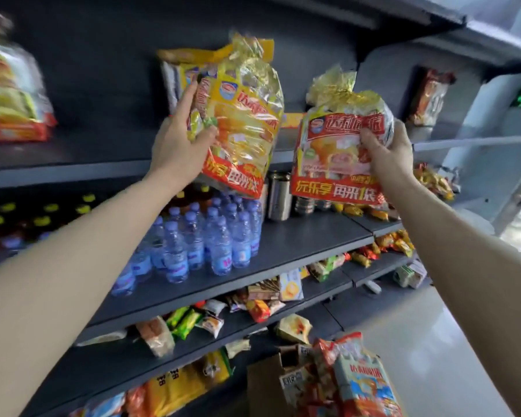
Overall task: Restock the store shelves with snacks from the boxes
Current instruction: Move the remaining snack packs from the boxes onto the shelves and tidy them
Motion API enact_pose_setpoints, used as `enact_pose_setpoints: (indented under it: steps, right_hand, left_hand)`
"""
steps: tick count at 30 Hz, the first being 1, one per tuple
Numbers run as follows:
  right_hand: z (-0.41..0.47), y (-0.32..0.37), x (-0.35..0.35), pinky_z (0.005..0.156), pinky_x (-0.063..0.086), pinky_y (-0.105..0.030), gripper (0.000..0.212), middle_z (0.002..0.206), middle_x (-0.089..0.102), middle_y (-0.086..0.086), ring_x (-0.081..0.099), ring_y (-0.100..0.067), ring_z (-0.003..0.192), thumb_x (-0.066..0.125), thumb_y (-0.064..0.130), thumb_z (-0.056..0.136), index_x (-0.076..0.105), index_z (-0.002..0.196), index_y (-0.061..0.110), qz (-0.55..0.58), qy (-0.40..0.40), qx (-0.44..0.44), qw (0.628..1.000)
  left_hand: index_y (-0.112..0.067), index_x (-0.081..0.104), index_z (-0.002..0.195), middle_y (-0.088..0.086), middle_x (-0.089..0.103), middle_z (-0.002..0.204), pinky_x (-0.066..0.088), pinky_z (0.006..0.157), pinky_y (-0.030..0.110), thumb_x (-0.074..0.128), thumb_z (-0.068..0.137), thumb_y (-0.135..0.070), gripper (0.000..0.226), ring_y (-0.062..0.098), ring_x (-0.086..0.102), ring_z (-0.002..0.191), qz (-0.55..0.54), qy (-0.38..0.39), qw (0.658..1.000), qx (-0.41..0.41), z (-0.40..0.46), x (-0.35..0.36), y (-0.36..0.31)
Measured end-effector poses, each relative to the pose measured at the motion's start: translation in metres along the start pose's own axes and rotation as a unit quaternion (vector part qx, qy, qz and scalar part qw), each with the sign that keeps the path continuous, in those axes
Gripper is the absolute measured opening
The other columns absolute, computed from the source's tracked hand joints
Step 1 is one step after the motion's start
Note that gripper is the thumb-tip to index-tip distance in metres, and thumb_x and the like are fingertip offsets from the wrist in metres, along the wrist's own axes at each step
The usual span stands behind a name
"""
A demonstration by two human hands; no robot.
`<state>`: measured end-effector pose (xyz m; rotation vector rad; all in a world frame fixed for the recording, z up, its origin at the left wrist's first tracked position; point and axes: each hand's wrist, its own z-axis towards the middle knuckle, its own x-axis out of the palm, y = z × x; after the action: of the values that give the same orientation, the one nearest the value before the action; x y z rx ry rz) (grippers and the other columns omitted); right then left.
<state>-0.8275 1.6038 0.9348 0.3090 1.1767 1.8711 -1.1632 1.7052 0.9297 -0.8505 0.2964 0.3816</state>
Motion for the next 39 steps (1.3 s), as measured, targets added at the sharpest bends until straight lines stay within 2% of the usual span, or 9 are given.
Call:
enact_pose_setpoints:
  steps: [6, 10, 17, 22, 25, 28, 32, 35, 39]
  right_hand:
    - [-0.032, 0.075, 0.079, 0.084, 0.060, -0.045, 0.044, 0.107, 0.070, 0.012, 0.073, -0.011, 0.090, 0.065, 0.056, 0.083, 0.053, 0.122, 0.038, 0.054, 0.035, -0.010, 0.998]
    - [-0.041, 0.115, 0.138, 0.086, 0.059, -0.045, 0.043, 0.104, 0.068, 0.014, 0.071, -0.010, 0.091, 0.064, 0.053, 0.086, 0.053, 0.124, 0.036, 0.082, 0.044, -0.036, 0.995]
    - [-0.030, 0.163, 0.239, 0.086, 0.058, -0.046, 0.033, 0.103, 0.069, 0.012, 0.071, -0.013, 0.090, 0.061, 0.055, 0.087, 0.052, 0.114, 0.037, 0.111, 0.084, -0.064, 0.988]
    - [-0.013, 0.173, 0.314, 0.066, 0.050, -0.025, 0.048, 0.104, 0.060, 0.013, 0.060, -0.001, 0.080, 0.058, 0.045, 0.097, 0.042, 0.140, 0.029, 0.094, 0.135, -0.106, 0.981]
    - [0.004, 0.167, 0.362, 0.081, 0.059, -0.043, 0.049, 0.113, 0.065, 0.008, 0.069, -0.017, 0.092, 0.060, 0.048, 0.094, 0.041, 0.137, 0.033, 0.106, 0.178, -0.102, 0.973]
    - [0.022, 0.162, 0.410, 0.090, 0.057, -0.049, 0.059, 0.128, 0.061, 0.006, 0.066, -0.021, 0.107, 0.061, 0.054, 0.089, 0.036, 0.140, 0.041, 0.121, 0.219, -0.092, 0.964]
    - [0.040, 0.166, 0.463, 0.099, 0.042, -0.028, 0.057, 0.121, 0.050, 0.012, 0.051, -0.012, 0.112, 0.059, 0.042, 0.096, 0.034, 0.147, 0.033, 0.133, 0.250, -0.090, 0.955]
    - [0.050, 0.166, 0.498, 0.098, 0.049, -0.037, 0.061, 0.125, 0.060, 0.001, 0.059, -0.023, 0.113, 0.059, 0.037, 0.098, 0.031, 0.151, 0.029, 0.139, 0.291, -0.085, 0.943]
    - [0.060, 0.167, 0.536, 0.102, 0.049, -0.047, 0.072, 0.134, 0.060, -0.005, 0.060, -0.033, 0.120, 0.065, 0.045, 0.092, 0.028, 0.152, 0.026, 0.085, 0.325, -0.055, 0.940]
  left_hand:
    - [-0.064, 0.015, 0.143, -0.009, 0.049, 0.140, 0.047, 0.101, 0.051, 0.054, 0.092, -0.049, 0.066, 0.018, 0.055, 0.120, -0.020, -0.055, 0.998, -0.028, 0.001, -0.119, 0.036]
    - [-0.067, 0.015, 0.141, -0.013, 0.048, 0.142, 0.053, 0.094, 0.049, 0.055, 0.097, -0.042, 0.065, 0.016, 0.058, 0.118, -0.026, -0.094, 0.994, -0.045, -0.008, -0.184, 0.064]
    - [-0.065, 0.015, 0.143, -0.021, 0.041, 0.140, 0.049, 0.100, 0.049, 0.054, 0.098, -0.043, 0.064, 0.015, 0.050, 0.127, -0.016, -0.187, 0.979, -0.080, -0.005, -0.264, 0.113]
    - [-0.060, 0.020, 0.144, -0.033, 0.041, 0.127, 0.051, 0.099, 0.046, 0.051, 0.101, -0.040, 0.057, 0.009, 0.052, 0.124, -0.033, -0.244, 0.965, -0.095, 0.014, -0.281, 0.139]
    - [-0.060, 0.018, 0.145, -0.033, 0.038, 0.131, 0.049, 0.102, 0.047, 0.049, 0.101, -0.044, 0.056, 0.010, 0.049, 0.128, -0.018, -0.261, 0.960, -0.101, 0.030, -0.276, 0.151]
    - [-0.066, 0.017, 0.141, -0.033, 0.035, 0.136, 0.046, 0.104, 0.051, 0.050, 0.099, -0.047, 0.056, 0.014, 0.043, 0.134, -0.008, -0.261, 0.960, -0.103, 0.044, -0.270, 0.166]
    - [-0.057, 0.016, 0.147, -0.030, 0.034, 0.145, 0.048, 0.103, 0.044, 0.048, 0.102, -0.039, 0.058, 0.009, 0.046, 0.131, -0.015, -0.251, 0.962, -0.105, 0.056, -0.268, 0.183]
    - [-0.056, 0.014, 0.149, -0.024, 0.033, 0.150, 0.048, 0.102, 0.039, 0.045, 0.104, -0.034, 0.059, 0.006, 0.047, 0.129, -0.003, -0.240, 0.965, -0.108, 0.059, -0.271, 0.195]
    - [-0.054, 0.013, 0.150, -0.041, 0.039, 0.127, 0.046, 0.088, 0.020, 0.046, 0.104, -0.032, 0.060, -0.023, 0.051, 0.104, 0.008, -0.227, 0.965, -0.131, 0.057, -0.274, 0.204]
